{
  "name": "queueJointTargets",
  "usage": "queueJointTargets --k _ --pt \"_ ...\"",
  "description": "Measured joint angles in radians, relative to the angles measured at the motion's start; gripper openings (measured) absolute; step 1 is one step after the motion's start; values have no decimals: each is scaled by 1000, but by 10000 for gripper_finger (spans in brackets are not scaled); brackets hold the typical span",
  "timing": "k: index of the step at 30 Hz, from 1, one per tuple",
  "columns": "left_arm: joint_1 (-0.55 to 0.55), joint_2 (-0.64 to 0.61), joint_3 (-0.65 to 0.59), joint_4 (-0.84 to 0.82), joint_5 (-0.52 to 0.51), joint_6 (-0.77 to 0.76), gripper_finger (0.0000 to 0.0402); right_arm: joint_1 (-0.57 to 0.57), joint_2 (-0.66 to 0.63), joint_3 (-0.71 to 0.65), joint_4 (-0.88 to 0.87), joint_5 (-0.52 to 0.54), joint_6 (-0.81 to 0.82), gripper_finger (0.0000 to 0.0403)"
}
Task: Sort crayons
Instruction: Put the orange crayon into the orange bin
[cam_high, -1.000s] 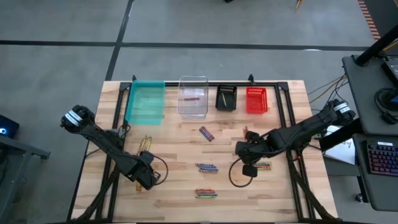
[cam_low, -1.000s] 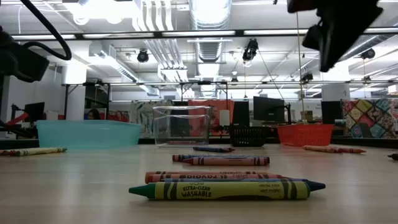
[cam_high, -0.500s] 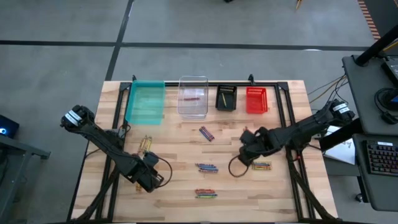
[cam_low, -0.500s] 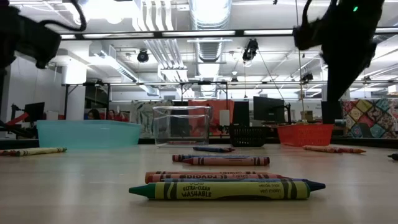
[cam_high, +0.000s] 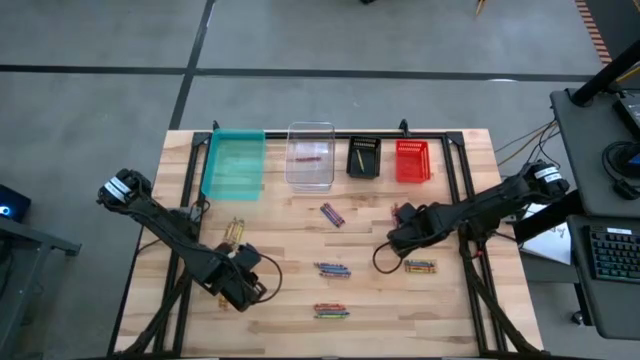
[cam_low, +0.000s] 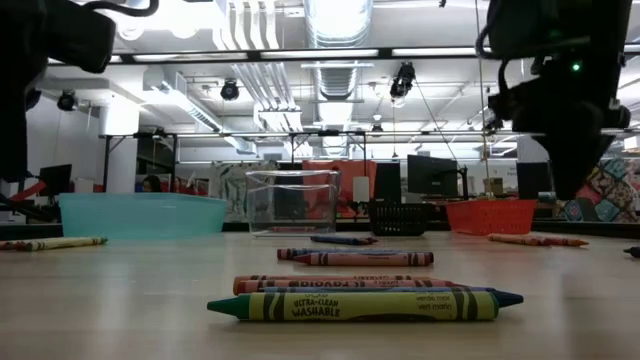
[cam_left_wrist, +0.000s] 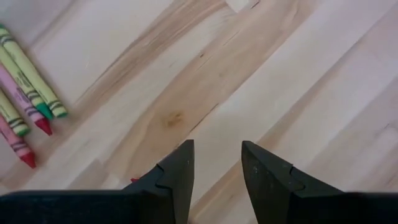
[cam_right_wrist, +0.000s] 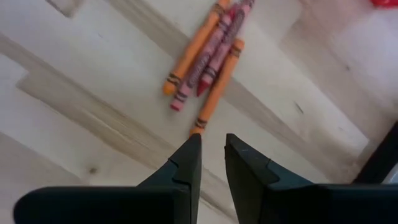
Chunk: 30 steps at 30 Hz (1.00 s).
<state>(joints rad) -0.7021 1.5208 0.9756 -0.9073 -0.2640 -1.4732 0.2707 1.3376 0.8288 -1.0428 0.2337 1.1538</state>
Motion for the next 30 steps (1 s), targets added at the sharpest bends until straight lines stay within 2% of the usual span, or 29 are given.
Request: queueJointTargets --k 6,11,18,30 --pt "0 0 9 1 -79 47 116 -5 0 -33 4 2 25 102" --pt "7 0 22 -3 -131 100 116 -5 0 -53 17 28 58 104" --pt "27 0 39 -9 -203 171 116 -5 4 -65 143 57 53 105" --pt "53 0 41 -9 -217 208 115 -5 51 -127 174 65 81 105"
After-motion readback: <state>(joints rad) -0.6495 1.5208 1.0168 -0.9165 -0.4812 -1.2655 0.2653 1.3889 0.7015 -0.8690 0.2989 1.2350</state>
